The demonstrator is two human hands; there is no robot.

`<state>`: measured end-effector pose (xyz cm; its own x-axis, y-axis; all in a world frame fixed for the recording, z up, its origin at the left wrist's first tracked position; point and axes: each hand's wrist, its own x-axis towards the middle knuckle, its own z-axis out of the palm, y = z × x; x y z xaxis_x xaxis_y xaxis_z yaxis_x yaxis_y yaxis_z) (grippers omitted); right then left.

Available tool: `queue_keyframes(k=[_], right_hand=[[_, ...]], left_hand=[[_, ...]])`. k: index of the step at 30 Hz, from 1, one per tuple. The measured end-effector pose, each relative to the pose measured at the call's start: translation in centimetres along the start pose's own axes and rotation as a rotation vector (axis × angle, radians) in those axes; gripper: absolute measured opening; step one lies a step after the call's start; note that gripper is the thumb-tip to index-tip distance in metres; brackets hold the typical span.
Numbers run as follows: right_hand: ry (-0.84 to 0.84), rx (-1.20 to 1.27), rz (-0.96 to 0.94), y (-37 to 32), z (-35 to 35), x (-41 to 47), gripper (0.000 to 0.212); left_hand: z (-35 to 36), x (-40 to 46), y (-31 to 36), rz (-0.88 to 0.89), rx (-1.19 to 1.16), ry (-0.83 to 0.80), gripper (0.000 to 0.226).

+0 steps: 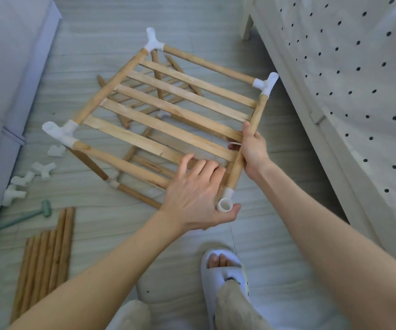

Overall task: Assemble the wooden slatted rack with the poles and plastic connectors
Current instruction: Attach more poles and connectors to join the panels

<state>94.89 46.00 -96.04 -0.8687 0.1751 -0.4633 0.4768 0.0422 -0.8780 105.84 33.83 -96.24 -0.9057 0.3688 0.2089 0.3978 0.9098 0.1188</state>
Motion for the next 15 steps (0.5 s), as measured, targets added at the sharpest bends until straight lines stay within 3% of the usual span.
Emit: queue_keyframes(k=[4,7,9,11,13,15], right_hand=[[-0.037,-0.409,0.005,-3.5,-1.3,0.2,0.039],[0.015,-0.754,-0.135,-4.8,-1.2,-2.4,0.044],[-0.04,-0.928,-0.379,-4.4,-0.4,-6.3,0.045],[-0.221,-1.067,-0.579,-3.0,0.8,-10.7,0.052],[-0.33,-1.269,-0.634,-1.2,2.1,-13.0,0.064],[-0.318,-1.468,-0.605,0.5,2.9,-12.9,0.075]], left_hand=[[-1.4,0.8,-0.8,0.086,-0.103,-0.266,0.11],[-3.0,-0.5,-4.8,0.101,-0.084,-0.265,0.114],[-4.0,-1.5,-9.1,0.005,-0.034,-0.289,0.116],[-5.2,-2.4,-13.5,-0.185,-0.027,-0.393,0.11],[-6.2,-3.2,-16.1,-0.37,-0.072,-0.452,0.105],[-6.2,-3.7,-16.7,-0.392,0.009,-0.463,0.095]])
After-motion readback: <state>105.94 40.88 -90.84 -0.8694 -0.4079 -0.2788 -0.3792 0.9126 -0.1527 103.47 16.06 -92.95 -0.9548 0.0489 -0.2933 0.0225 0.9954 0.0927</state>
